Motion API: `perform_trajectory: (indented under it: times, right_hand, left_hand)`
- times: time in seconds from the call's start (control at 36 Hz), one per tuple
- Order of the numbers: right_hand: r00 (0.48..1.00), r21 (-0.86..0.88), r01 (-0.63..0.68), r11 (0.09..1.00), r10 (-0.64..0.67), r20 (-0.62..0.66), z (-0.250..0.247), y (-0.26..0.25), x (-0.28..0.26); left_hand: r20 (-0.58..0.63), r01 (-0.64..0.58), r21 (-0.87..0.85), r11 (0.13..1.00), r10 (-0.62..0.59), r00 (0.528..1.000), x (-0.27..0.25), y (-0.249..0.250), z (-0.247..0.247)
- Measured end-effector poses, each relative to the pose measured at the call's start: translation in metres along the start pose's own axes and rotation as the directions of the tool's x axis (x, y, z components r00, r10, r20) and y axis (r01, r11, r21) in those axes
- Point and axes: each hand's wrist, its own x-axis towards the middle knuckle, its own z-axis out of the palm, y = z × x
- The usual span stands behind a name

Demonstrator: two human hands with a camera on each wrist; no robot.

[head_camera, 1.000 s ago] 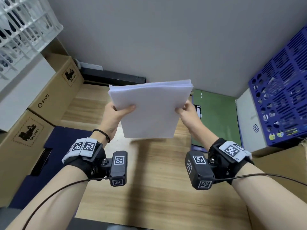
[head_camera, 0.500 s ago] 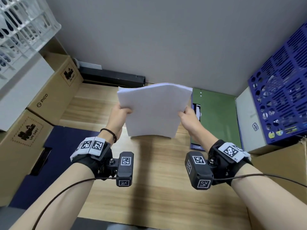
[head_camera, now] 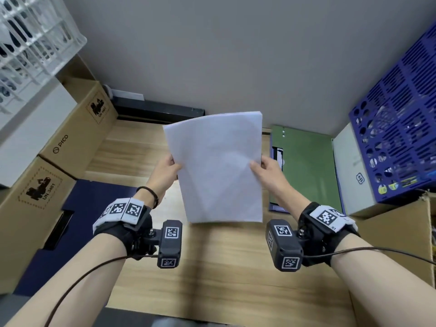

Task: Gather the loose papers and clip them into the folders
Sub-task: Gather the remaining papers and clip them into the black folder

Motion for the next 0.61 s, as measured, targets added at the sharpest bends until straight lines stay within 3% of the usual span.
perform_trajectory:
  times: [0.08,0.14,0.19,0.25,0.33,0.42,0.61]
  right_hand:
    - [0.999,-0.041,-0.006,0.999,0.005,-0.036,-0.003,0.001,0.003]
    - [1.0,-0.078,-0.011,0.997,0.009,-0.025,-0.005,0.004,0.003]
    - [1.0,-0.165,0.013,0.986,-0.009,0.027,-0.007,0.006,0.001]
    - [0.991,-0.289,0.078,0.954,-0.042,0.129,-0.008,0.006,-0.003]
    - [0.954,-0.4,0.186,0.898,-0.067,0.293,-0.005,-0.001,-0.01]
    - [0.939,-0.418,0.201,0.886,-0.053,0.339,-0.002,-0.007,-0.012]
    - [0.902,-0.233,0.117,0.966,-0.005,0.433,-0.021,-0.008,-0.021]
  left_hand:
    - [0.01,0.019,0.042,0.999,-0.019,1.0,0.002,-0.001,-0.003]
    - [-0.073,0.014,0.09,0.996,-0.007,0.997,0.004,-0.002,-0.003]
    - [-0.165,-0.009,0.133,0.991,0.031,0.986,0.004,0.0,-0.003]
    - [-0.178,-0.07,0.249,0.966,0.116,0.977,0.003,0.003,-0.002]
    - [0.032,-0.192,0.404,0.894,0.196,0.98,0.0,0.015,0.004]
    - [0.237,-0.188,0.438,0.879,0.089,0.967,-0.003,0.024,0.01]
    - [0.229,-0.136,0.343,0.929,0.058,0.972,-0.004,0.016,0.002]
